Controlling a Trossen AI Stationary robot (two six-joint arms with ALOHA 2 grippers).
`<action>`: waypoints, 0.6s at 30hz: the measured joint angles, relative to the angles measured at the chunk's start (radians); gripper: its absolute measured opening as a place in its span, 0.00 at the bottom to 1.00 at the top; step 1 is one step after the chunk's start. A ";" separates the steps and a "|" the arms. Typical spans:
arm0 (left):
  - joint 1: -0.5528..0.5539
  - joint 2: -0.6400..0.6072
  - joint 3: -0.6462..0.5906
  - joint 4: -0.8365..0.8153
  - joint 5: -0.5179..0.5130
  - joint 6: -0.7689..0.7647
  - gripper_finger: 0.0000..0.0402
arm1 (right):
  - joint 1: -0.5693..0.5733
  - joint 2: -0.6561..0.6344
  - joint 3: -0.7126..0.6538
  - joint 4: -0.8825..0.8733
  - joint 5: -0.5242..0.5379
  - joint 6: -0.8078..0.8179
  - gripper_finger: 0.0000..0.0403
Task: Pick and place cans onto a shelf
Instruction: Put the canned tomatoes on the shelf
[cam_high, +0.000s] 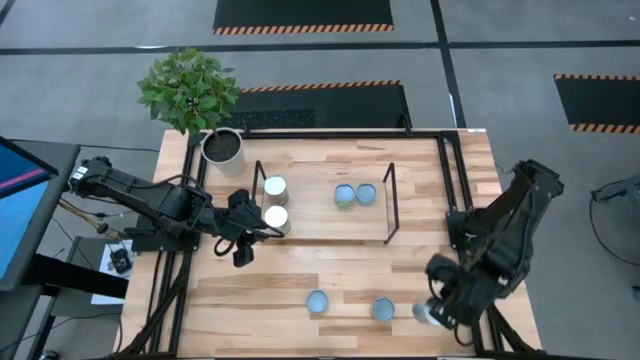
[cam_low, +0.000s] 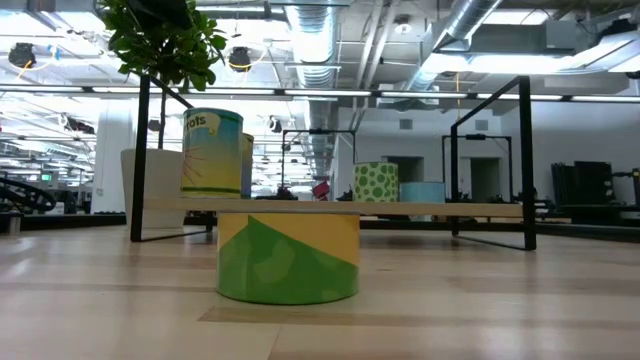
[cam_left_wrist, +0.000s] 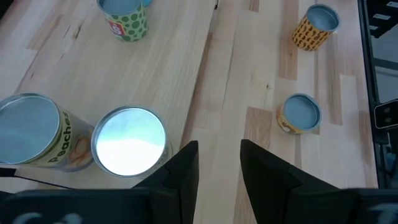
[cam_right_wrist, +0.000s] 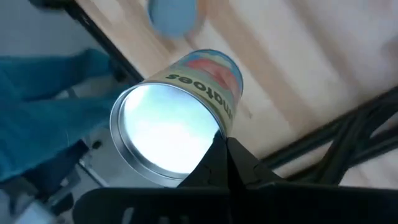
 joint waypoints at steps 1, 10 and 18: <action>0.000 0.000 0.000 0.000 0.000 0.000 0.26 | -0.026 0.000 0.023 -0.015 0.023 -0.033 0.00; -0.011 0.000 0.000 -0.008 0.010 0.020 0.26 | -0.436 0.086 0.087 0.136 0.107 -0.594 0.00; -0.109 -0.014 0.000 -0.117 -0.032 -0.066 0.26 | -0.765 0.240 0.111 0.236 0.063 -0.867 0.00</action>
